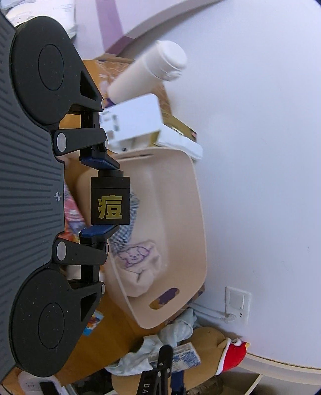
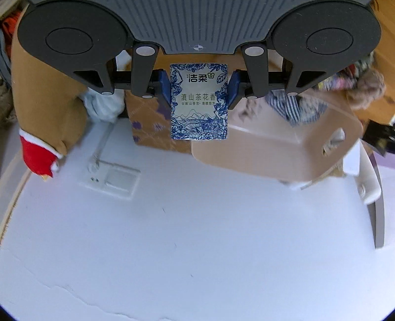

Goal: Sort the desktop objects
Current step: 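Lift both held boxes and carry them over the basket, then open both grippers to drop the boxes into the basket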

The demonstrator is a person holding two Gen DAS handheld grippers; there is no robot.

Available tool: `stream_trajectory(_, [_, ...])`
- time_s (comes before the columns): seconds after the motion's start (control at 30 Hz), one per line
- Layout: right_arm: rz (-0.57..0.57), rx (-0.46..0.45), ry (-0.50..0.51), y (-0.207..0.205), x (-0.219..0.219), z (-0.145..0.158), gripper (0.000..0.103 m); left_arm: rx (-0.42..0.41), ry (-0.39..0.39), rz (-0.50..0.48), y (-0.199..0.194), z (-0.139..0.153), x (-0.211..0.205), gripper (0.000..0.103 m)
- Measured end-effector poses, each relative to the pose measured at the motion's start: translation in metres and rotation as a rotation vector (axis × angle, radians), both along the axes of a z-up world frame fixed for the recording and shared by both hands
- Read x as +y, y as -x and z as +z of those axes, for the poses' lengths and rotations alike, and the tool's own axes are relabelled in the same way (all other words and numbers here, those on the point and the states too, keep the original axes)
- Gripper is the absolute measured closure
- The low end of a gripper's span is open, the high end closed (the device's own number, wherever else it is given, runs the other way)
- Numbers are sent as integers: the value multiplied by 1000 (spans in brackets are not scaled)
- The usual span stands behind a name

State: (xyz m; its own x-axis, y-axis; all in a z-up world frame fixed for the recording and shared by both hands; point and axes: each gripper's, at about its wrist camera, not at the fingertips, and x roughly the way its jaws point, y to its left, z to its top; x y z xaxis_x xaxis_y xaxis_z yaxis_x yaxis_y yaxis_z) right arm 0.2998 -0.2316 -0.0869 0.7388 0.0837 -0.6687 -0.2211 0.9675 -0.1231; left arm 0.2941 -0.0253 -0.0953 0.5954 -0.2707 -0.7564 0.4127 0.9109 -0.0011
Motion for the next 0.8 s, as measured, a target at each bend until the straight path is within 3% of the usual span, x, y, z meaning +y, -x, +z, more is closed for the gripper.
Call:
stream_trajectory(0.23, [62,-1,-37,-21,25,-4,59,11,-8,20,-24,-7,-25,57])
stream_trajectory(0.47, [139,43,-18,-41,52,-27,57,70,-68,42,-43,-35,-51,57])
stream_trajectory(0.8, [93,143,-42,-62,50,-62,56,143,-119,45,-57,-65,-70,57])
